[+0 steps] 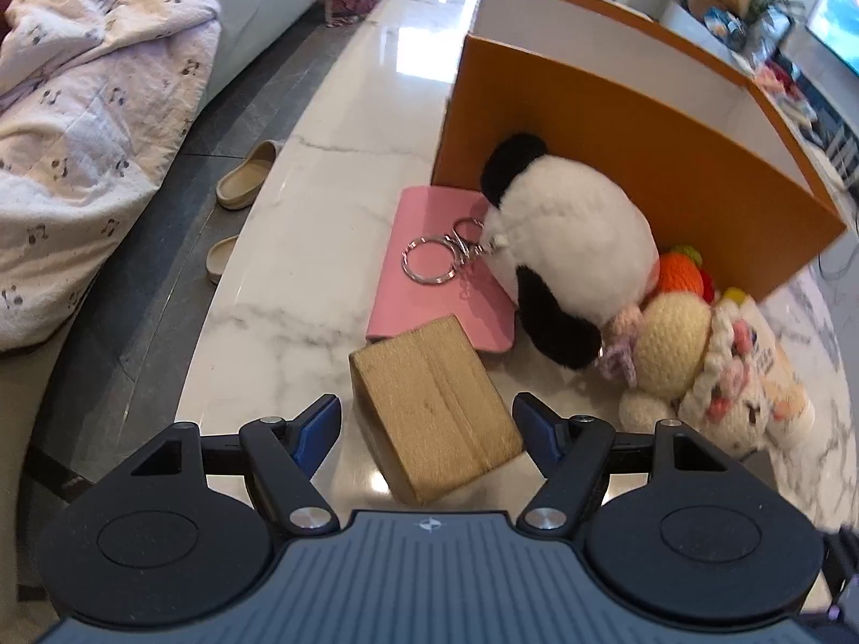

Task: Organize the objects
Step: 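Grasp the tan cardboard box with the left tool while the right tool grasps the dark gray box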

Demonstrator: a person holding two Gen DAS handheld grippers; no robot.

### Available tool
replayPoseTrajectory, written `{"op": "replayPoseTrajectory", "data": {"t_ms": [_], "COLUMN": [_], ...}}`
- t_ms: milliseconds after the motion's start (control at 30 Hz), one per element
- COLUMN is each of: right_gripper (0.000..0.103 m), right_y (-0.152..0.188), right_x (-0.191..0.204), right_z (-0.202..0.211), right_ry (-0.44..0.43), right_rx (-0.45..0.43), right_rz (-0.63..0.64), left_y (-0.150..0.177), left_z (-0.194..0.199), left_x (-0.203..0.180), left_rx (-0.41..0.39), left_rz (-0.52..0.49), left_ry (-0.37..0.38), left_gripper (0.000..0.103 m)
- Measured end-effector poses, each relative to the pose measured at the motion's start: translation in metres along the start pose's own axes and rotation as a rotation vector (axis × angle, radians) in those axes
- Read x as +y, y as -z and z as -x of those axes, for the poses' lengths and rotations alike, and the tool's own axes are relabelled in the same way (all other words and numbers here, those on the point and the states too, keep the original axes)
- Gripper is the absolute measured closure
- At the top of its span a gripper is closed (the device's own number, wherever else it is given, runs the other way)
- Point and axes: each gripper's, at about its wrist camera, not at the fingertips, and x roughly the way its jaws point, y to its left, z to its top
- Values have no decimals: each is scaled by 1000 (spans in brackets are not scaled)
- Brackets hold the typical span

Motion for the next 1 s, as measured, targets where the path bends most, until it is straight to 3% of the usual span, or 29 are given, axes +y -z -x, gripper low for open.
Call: {"op": "replayPoseTrajectory", "data": {"t_ms": [100,200,400,633,1000], "right_gripper": [10,10,10,1,1], "right_y": [1,1,1,4,5], "right_x": [4,5,3,4,9], "right_z": [-2,-2,-1,-6,-6], "right_ry": [16,29,24,49,33], "right_rx": [0,-10,-17,-27,-69], "right_rz": [8,0,13,74,55], "left_y": [0,-1,7,20,24], "left_z": [-3,-3,1,-13,-14], "left_x": [7,13,2,-28,-26], "left_rx": [1,24,57,107,53], "left_rz": [55,89,-35,-228,-220], "left_ry": [3,51,74,-32,-69], "left_gripper": [20,31,36,37,31]}}
